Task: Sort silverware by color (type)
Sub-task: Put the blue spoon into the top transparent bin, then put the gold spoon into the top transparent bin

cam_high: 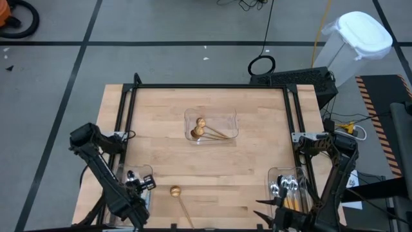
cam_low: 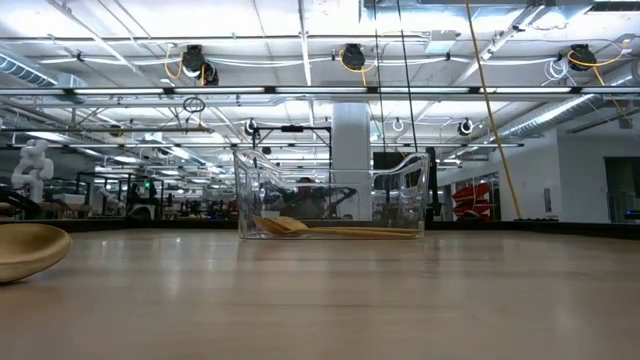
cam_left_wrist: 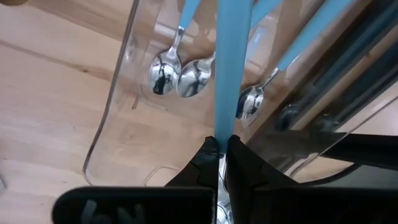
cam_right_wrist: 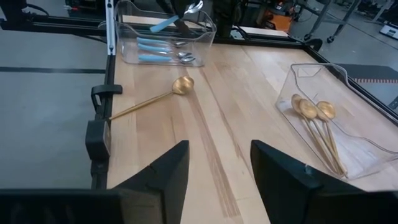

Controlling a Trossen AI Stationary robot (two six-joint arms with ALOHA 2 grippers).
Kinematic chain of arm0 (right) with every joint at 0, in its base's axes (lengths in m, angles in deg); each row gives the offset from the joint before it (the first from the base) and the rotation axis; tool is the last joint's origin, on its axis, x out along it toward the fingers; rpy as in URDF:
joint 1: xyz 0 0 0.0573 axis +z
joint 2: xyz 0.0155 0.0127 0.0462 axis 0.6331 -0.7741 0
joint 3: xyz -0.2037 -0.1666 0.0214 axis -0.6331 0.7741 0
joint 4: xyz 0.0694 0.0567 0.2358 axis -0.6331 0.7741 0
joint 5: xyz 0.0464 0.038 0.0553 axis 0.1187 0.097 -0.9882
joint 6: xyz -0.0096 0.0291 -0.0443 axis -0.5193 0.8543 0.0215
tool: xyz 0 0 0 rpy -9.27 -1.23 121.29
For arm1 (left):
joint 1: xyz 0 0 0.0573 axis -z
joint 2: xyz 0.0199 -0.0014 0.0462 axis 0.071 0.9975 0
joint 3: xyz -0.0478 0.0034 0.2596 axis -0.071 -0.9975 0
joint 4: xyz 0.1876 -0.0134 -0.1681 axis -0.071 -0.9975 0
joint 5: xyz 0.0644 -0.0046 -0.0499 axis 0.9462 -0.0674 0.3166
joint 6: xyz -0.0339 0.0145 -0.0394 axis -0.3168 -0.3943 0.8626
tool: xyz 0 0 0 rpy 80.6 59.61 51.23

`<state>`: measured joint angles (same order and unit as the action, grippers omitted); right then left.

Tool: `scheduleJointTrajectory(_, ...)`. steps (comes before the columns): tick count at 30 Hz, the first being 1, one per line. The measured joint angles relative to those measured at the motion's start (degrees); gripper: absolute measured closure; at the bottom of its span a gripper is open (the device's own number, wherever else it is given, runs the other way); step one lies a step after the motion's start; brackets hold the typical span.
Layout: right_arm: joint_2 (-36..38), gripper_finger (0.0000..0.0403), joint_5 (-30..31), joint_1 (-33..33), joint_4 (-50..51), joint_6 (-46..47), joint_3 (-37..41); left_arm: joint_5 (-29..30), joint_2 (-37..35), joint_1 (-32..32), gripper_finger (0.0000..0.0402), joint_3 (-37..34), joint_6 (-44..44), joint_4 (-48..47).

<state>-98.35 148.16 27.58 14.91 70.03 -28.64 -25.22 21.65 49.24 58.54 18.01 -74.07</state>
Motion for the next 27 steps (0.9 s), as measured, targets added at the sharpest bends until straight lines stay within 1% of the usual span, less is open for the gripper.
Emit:
scheduleJointTrajectory(3,0.00,0.0238,0.00,-0.20,-0.49,-0.37,0.00,0.05,0.00,0.94,0.0393,-1.06,-2.16,0.02)
scheduleJointTrajectory(7,0.00,0.0238,0.00,-0.32,-0.47,-0.37,0.00,0.01,0.00,1.93,0.0377,-3.11,-6.25,0.01)
scheduleJointTrajectory(11,0.00,0.0238,0.00,-0.32,-0.47,-0.40,0.00,0.04,0.02,2.71,0.0363,-4.12,-6.80,1.45)
scheduleJointTrajectory(15,0.00,0.0238,0.00,-0.41,-0.49,-1.29,0.00,0.04,0.02,3.26,0.0360,-4.22,-7.49,4.06)
scheduleJointTrajectory(18,0.00,0.0238,0.00,-0.51,-0.60,-1.29,0.00,0.07,0.02,3.44,0.0359,-4.22,-7.32,4.52)
scheduleJointTrajectory(20,0.00,0.0238,0.00,-0.51,-0.80,-1.37,0.00,0.08,0.02,3.48,0.0358,-4.22,-5.02,4.51)
scheduleJointTrajectory(23,0.00,0.0238,-0.02,-0.51,-1.07,-1.42,0.00,1.71,0.02,3.77,0.0355,-4.22,-1.72,4.94)
scheduleJointTrajectory(27,0.00,0.0238,-0.02,-0.51,-1.15,-1.42,0.00,3.38,0.02,3.92,0.0328,-4.22,-1.82,6.36)
